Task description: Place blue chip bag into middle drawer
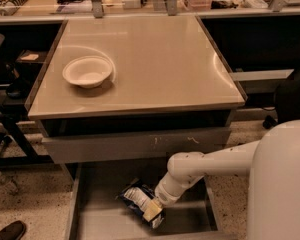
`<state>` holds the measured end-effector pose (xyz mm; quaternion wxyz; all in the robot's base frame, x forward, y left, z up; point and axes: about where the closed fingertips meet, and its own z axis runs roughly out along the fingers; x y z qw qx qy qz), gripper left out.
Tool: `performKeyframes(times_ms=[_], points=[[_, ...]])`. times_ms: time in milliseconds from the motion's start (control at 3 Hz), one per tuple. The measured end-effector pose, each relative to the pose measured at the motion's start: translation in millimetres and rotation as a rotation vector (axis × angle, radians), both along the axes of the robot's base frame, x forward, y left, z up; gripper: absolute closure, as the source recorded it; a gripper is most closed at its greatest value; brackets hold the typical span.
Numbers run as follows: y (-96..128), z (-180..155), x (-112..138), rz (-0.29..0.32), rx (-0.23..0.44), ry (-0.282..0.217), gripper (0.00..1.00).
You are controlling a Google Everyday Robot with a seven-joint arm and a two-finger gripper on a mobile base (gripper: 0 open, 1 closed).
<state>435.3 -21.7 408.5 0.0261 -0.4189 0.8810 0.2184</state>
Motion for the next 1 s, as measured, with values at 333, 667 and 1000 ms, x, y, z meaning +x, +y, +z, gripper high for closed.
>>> performKeyframes(times_ms=[333, 667, 1000], points=[[9.5, -13.4, 0.8, 0.019, 0.028, 0.045, 1.0], [9.9, -14.2, 1.0, 0.02, 0.029, 0.046, 0.81], [9.9, -14.2, 1.0, 0.02, 0.029, 0.046, 0.57]])
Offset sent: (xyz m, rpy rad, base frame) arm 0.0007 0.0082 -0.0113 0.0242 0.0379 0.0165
